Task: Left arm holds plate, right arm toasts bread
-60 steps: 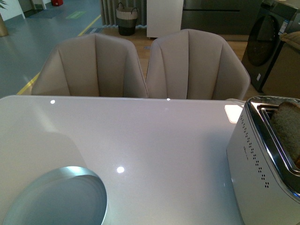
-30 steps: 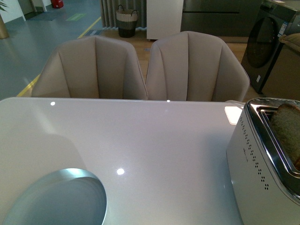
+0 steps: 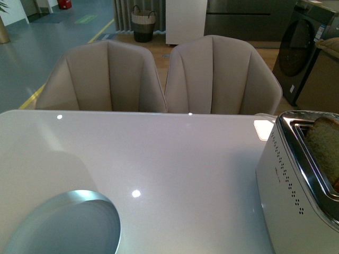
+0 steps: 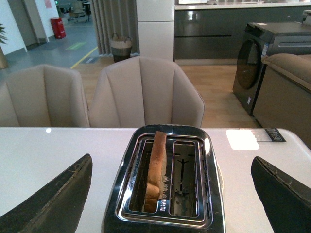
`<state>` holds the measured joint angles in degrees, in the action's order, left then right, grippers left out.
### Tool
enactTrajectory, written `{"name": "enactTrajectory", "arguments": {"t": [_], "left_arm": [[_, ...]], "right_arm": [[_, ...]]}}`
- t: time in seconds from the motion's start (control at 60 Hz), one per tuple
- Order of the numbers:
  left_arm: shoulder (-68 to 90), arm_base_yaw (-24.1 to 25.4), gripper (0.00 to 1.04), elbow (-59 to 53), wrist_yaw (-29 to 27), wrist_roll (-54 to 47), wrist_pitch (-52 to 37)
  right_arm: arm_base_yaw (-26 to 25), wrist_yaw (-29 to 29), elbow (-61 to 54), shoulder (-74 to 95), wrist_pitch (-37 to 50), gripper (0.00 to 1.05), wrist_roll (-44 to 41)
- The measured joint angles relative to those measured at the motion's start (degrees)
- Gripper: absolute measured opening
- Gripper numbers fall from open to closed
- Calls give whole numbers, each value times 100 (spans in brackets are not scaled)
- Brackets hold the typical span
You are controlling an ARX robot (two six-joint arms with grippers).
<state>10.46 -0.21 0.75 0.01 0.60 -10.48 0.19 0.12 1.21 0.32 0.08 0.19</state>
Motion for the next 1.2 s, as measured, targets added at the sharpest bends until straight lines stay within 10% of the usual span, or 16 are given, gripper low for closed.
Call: {"name": "enactTrajectory", "arguments": {"t": [0.617,1.05,1.2], "left_arm": [[-1010,0,3,2,0,0,1040],[-1010,0,97,2,0,0,1040],[-1010,0,98,2,0,-13,1040]], "right_arm": [[0,-2,0,0,0,96,0],[0,-2,0,0,0,96,0],[0,-2,0,0,0,96,0]]}}
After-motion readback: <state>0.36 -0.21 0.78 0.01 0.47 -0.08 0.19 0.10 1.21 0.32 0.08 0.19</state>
